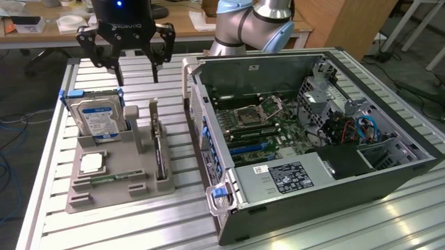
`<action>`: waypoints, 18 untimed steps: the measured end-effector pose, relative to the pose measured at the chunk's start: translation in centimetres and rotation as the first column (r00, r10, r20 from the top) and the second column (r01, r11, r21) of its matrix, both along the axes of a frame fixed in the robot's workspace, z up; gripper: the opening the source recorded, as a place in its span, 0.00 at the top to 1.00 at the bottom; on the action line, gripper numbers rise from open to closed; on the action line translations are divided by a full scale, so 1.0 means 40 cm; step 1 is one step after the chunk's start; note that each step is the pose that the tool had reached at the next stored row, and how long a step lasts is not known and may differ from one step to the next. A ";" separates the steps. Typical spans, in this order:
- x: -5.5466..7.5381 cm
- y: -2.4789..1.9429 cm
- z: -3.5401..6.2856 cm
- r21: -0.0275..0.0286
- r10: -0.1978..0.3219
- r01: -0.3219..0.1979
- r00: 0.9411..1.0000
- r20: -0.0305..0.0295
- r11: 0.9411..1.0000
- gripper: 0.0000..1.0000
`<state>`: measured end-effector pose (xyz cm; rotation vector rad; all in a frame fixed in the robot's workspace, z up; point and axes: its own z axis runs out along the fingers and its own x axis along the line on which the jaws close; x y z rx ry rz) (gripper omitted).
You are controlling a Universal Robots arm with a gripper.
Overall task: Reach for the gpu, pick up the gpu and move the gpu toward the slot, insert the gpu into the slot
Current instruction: 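Pick up the gpu and move the gpu toward the slot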
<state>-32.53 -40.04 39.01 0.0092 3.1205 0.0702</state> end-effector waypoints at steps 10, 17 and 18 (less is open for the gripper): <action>0.000 -0.067 -0.040 -0.001 0.007 -0.007 1.000 -0.003 1.000 0.35; 0.000 -0.068 -0.070 -0.002 0.009 -0.009 1.000 0.000 1.000 0.35; 0.000 -0.068 -0.074 -0.001 0.009 -0.009 1.000 0.000 1.000 0.35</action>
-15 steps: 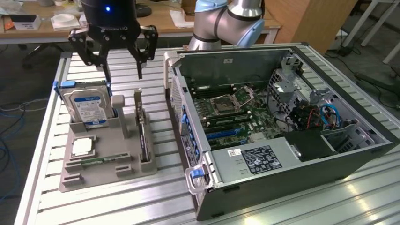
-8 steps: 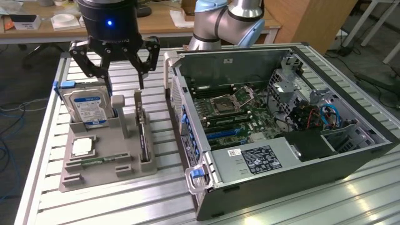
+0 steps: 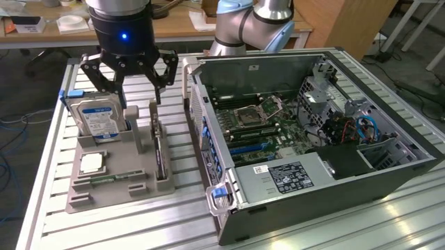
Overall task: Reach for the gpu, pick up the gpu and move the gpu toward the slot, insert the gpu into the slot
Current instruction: 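Pick up the gpu and move the gpu toward the slot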
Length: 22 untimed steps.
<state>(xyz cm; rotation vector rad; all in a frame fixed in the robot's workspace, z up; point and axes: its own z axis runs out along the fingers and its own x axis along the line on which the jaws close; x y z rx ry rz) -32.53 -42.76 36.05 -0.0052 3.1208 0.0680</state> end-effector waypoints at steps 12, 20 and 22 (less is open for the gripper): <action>0.000 -0.003 -0.055 0.000 0.000 0.000 1.000 0.000 1.000 0.35; 0.000 -0.007 -0.091 0.000 0.000 0.000 1.000 0.000 1.000 0.35; 0.000 -0.009 -0.100 0.000 0.000 0.000 1.000 0.000 1.000 0.35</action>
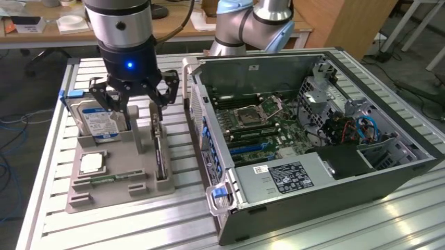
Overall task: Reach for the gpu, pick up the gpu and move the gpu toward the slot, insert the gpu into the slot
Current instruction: 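Pick up the gpu and move the gpu toward the slot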
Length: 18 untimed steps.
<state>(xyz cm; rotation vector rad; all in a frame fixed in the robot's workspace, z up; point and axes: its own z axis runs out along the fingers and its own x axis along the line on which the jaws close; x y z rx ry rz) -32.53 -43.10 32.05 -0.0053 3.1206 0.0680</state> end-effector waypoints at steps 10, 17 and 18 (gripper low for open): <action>0.000 -0.006 -0.046 0.000 0.001 -0.001 1.000 0.000 1.000 0.35; 0.007 -0.014 -0.077 0.000 0.002 -0.002 1.000 0.000 1.000 0.35; 0.011 -0.015 -0.082 0.000 0.002 -0.002 1.000 0.000 1.000 0.35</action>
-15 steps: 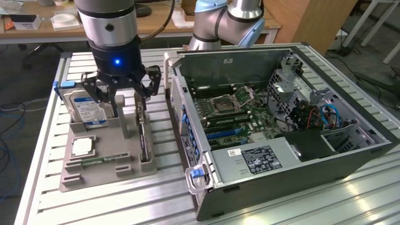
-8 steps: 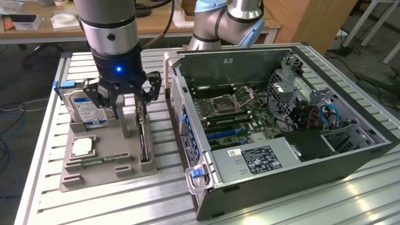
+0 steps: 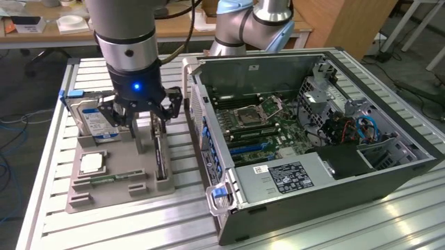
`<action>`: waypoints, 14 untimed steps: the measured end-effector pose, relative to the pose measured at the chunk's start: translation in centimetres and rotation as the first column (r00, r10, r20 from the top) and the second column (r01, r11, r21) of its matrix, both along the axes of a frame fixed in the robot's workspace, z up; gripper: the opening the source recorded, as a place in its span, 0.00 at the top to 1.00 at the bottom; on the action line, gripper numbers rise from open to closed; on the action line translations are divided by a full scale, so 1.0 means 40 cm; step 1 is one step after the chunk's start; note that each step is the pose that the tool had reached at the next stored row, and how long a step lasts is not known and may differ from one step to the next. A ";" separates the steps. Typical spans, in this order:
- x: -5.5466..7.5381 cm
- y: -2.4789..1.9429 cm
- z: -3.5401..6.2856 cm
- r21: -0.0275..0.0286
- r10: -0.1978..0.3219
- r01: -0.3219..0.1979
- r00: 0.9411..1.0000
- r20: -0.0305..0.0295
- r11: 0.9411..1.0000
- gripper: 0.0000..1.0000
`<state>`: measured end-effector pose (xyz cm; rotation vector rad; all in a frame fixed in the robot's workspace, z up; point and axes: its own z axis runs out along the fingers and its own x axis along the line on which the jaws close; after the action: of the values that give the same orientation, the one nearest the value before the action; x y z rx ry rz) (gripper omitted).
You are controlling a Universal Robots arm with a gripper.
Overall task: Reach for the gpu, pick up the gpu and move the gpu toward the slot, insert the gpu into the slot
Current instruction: 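Pick up the gpu and move the gpu toward the slot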
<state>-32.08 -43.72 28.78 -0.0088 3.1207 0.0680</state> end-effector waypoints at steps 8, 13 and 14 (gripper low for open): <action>0.017 -0.009 -0.036 0.000 0.000 0.000 1.000 0.000 1.000 0.35; 0.020 -0.013 -0.059 0.000 0.000 0.000 1.000 0.001 1.000 0.35; 0.020 -0.013 -0.064 0.000 0.000 0.000 1.000 0.001 1.000 0.35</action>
<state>-31.27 -44.25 26.23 -0.0089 3.1202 0.0681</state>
